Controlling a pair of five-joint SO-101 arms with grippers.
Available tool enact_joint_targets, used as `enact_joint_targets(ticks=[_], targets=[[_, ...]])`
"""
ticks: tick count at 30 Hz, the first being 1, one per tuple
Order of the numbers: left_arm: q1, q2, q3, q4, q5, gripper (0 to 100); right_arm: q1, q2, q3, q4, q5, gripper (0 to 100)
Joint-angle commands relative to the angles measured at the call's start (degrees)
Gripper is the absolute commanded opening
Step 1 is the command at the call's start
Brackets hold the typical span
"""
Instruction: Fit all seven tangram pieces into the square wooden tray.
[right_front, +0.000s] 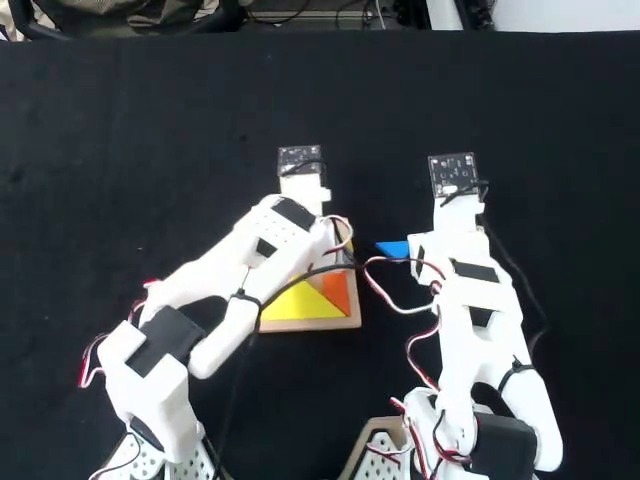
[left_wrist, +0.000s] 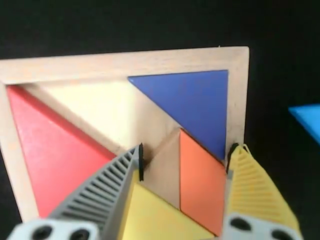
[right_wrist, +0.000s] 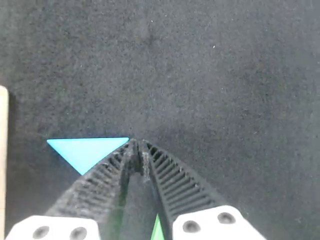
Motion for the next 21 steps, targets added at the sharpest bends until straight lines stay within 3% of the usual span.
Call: enact_joint_targets(ticks=[1,17,21], targets=[[2.5,-0.4,-4.4,1.9,-0.5,28,-0.8,0.2,-1.4,-1.1,0.5,1.1],[-0.8,-0.5,-11.1,8.6,-1.3,29,-0.7,0.2,-1.3,-1.1,0.5,1.1],[-3.4,-5.2,-11.5,10.5,-6.0,29,-0.7,0.2,-1.3,-1.1,0.5,1.1]])
